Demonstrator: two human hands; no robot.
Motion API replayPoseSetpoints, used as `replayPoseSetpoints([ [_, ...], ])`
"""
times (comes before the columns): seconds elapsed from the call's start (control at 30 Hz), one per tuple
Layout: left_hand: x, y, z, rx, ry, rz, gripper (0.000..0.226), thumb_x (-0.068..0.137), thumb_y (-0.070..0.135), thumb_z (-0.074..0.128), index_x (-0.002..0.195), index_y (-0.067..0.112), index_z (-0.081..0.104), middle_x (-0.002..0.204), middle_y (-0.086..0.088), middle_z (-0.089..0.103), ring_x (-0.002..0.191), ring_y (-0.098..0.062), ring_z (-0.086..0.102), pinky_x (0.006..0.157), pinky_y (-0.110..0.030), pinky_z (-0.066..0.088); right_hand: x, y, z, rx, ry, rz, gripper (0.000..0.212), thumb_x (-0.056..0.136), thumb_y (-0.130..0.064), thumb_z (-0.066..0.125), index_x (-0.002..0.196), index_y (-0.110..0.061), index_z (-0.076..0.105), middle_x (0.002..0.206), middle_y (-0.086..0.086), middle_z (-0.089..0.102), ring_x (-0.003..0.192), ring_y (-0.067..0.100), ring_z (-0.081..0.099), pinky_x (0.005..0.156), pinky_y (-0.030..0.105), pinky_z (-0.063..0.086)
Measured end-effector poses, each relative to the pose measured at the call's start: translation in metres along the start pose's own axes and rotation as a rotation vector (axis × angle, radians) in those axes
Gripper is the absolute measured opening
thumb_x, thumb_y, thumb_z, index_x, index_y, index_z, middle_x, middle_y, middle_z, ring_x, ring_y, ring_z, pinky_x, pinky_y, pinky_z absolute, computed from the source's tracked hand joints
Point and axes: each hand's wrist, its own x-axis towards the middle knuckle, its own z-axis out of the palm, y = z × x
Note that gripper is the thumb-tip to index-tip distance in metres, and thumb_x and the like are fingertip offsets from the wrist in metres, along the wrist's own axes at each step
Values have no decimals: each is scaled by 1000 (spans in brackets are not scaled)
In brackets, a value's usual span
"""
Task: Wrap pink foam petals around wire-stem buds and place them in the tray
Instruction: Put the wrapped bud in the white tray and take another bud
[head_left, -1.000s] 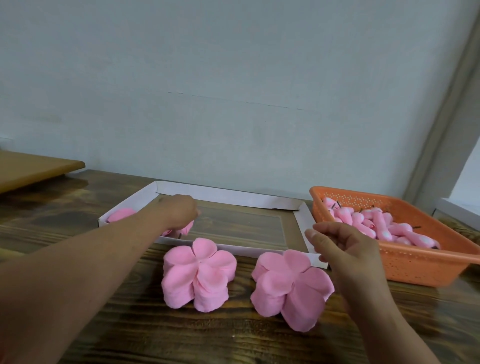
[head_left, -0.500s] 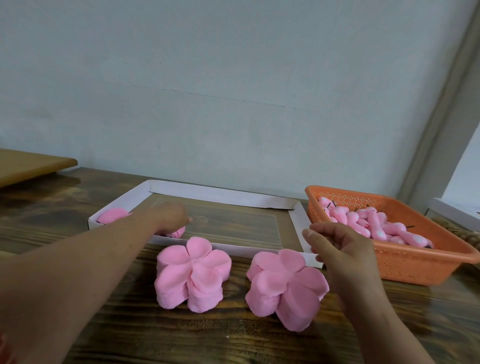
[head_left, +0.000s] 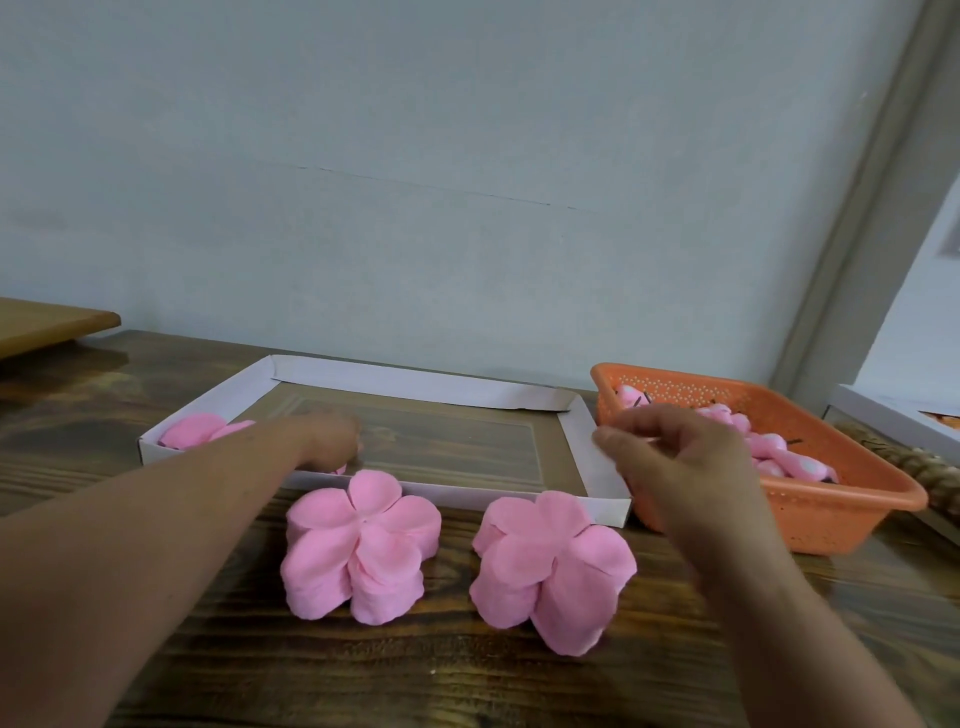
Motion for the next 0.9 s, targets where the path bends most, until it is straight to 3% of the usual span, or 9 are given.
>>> replayPoseSetpoints([
  [0.13,-1,1,-1,5,1,17,28,100,15,40,105,4,65,117,-13,62,109,-27,56,84,-28,41,54,-2,-36,-236,23,68,6,76,-10,73,73,-13,69,68,5,66,61,19,57,57,27,46],
  [0.27,-3,0,-3,-27,-12,14,32,102,21,36,108,6,63,121,-15,60,111,-29,54,87,-28,39,107,24,-60,-568,-68,248,9,78,-3,69,83,5,70,78,21,68,72,29,59,70,37,50],
  [0.4,-7,1,-6,-32,-32,4,34,103,25,33,114,8,60,128,-16,56,114,-29,51,90,-29,37,123,50,-58,-988,-367,452,26,83,-20,69,93,4,69,88,20,71,70,26,61,61,28,49],
  [0.5,-11,4,-8,-17,-52,6,36,104,29,31,118,8,58,131,-16,54,117,-30,50,93,-31,37,126,62,-50,-1208,-497,412,27,85,-22,62,103,-2,66,100,11,68,77,21,60,60,24,49],
  [0.63,-14,7,-12,-51,-54,25,42,102,40,33,105,8,60,119,-13,62,103,-25,53,85,-30,36,135,65,-47,-1180,-519,475,23,83,-8,62,104,1,67,103,16,69,84,25,64,76,32,54],
  [0.7,-15,6,-13,-89,-38,37,51,100,48,33,100,8,63,110,-9,66,98,-23,54,84,-30,36,139,67,-47,-1148,-513,506,24,83,-9,64,104,2,66,102,18,69,79,25,63,67,32,54],
  [0.8,-19,5,-14,-110,1,32,57,97,56,31,116,10,58,114,-6,67,110,-24,55,93,-32,39,140,71,-44,-1187,-528,505,25,84,-12,63,106,1,65,104,18,68,79,24,62,57,26,50],
  [0.9,-30,11,-27,-15,184,22,54,96,56,36,134,20,48,131,-7,53,121,-27,47,98,-39,37,140,71,-42,-1296,-525,447,27,83,-12,63,108,-2,65,96,10,66,78,20,59,49,19,45],
])
